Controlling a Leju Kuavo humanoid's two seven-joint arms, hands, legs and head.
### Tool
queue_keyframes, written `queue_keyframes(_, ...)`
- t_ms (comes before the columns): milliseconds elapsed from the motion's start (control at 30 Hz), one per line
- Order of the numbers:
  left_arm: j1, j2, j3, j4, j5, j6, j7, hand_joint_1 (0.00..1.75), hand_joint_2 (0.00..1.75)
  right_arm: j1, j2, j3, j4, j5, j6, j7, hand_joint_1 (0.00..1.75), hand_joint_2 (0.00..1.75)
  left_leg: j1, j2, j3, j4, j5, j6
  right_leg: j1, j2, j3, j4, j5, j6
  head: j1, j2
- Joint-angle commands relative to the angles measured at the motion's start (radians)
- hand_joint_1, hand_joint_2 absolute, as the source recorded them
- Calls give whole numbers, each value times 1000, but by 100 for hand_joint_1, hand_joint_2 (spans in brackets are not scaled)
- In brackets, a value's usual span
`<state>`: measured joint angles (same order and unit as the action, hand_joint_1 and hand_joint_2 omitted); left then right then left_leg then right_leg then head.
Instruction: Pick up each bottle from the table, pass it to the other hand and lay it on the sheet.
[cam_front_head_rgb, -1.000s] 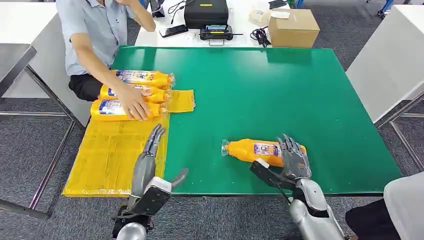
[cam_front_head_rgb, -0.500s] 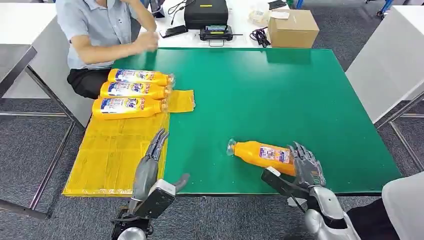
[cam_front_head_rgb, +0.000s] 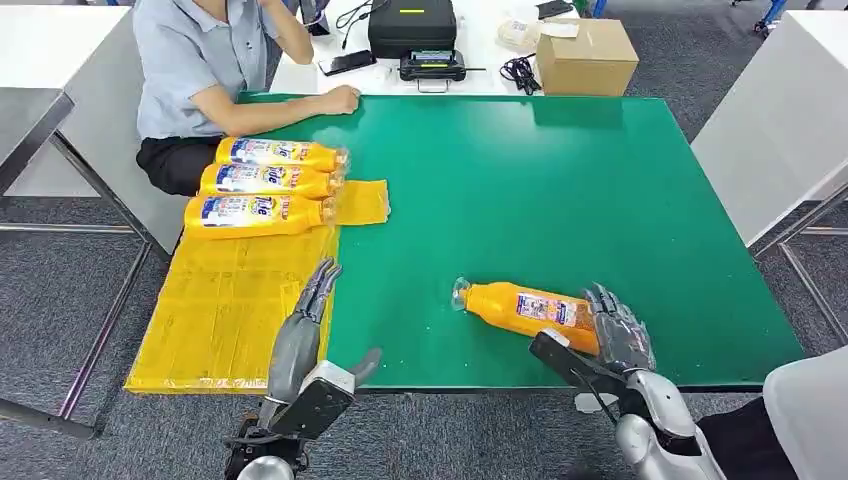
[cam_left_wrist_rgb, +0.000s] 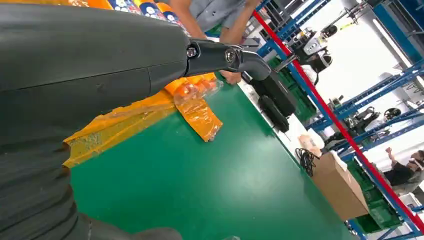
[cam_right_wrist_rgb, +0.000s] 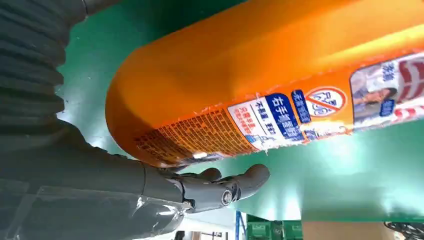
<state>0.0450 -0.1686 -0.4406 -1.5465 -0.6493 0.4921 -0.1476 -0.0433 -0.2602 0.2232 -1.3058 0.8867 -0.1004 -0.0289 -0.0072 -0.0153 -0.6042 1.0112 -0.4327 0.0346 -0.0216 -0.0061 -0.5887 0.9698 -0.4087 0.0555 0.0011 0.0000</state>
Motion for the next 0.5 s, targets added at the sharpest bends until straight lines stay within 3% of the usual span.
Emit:
queue_keyframes(33,-69,43,-44,95,22,-5,-7,0,175,-96,10,-44,221,-120,66,-37,0,175,2,2,5,-1,-1,-2,2,1,5,-2,0,-3,0,0)
queue_keyframes(500,-104,58,-70,125,25,-17,5,0,175,-60,-83,21,221,-99,158,32,0,175,2,-1,7,-1,0,-2,2,-2,8,-2,-1,-2,0,0)
